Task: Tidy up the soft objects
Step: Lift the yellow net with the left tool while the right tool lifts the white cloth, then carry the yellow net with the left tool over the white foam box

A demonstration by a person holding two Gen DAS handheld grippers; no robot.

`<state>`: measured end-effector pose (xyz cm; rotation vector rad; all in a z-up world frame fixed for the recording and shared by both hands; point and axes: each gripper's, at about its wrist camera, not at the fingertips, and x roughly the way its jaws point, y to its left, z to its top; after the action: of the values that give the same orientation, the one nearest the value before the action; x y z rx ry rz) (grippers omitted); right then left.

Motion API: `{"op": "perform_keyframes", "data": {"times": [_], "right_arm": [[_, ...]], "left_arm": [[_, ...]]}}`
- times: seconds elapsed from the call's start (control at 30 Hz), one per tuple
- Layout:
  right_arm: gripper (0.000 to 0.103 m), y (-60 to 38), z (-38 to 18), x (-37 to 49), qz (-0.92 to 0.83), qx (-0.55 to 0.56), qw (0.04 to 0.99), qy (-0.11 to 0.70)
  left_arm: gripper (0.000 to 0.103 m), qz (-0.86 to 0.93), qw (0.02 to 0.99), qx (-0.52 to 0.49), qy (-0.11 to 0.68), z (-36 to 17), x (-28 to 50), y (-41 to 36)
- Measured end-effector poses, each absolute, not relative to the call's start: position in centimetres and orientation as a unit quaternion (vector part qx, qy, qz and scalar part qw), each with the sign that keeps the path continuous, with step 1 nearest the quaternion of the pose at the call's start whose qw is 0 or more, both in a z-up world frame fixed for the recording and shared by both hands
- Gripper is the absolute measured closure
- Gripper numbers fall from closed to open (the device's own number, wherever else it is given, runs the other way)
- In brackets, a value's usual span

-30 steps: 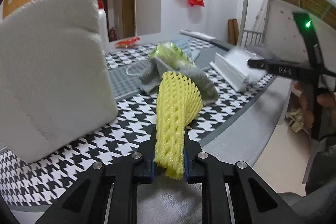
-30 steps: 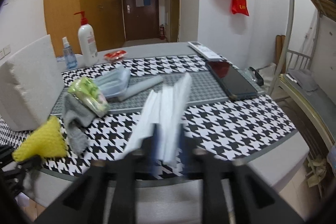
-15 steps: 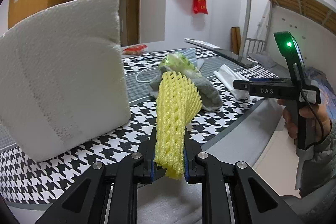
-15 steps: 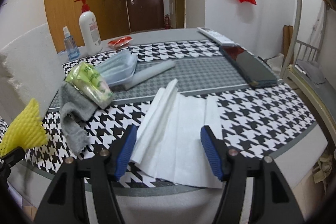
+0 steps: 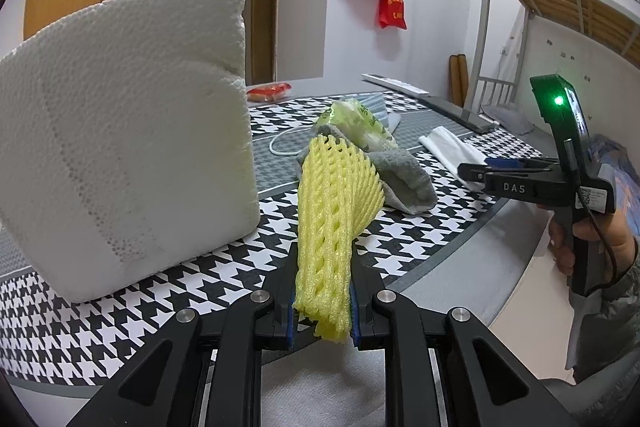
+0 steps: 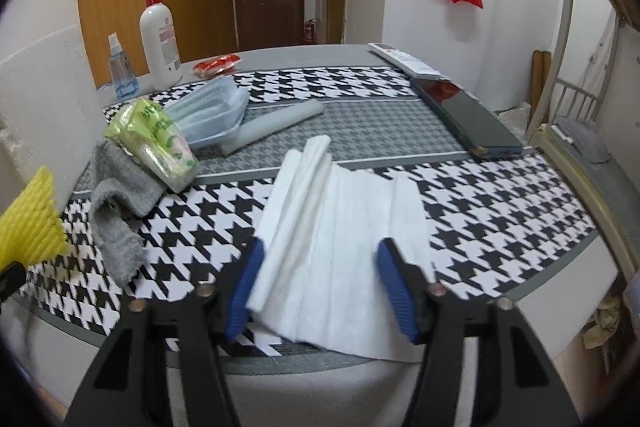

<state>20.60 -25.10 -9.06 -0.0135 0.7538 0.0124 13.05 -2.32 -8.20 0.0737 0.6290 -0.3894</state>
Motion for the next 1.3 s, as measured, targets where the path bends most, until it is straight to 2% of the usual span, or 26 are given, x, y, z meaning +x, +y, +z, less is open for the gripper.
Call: {"op": "perform_keyframes", "data": {"times": [0.07,0.2,0.27,0.33,1.3], "right_arm": [[0.068,-25.1,-8.9,20.5,0.007,-0.009,0.929,0.369],[0.079,-25.1,-8.9,20.3,0.010,-0.009,0.929,0.370],[0.091,-25.4,-8.7,20.3,0.013,0.001,0.929,0.370],[0.093,-25.7,-8.3,20.1,0.020,0.013,0.932,0.362],[0.094,-23.6,0.6,16.0,0.104,0.040,0.965,0.236]], "left_arm": [[0.083,-0.188,0.932,0.036,0.307,-8.2,13.0,-2.3],[0.083,-0.190,0.933,0.036,0.303,-7.8,12.7,-2.3],[0.083,-0.191,0.934,0.040,0.299,-7.5,12.4,-2.4],[0.083,-0.190,0.936,0.039,0.292,-7.0,12.1,-2.3],[0.083,-0.166,0.964,0.028,0.204,0.3,11.8,-2.1]]}}
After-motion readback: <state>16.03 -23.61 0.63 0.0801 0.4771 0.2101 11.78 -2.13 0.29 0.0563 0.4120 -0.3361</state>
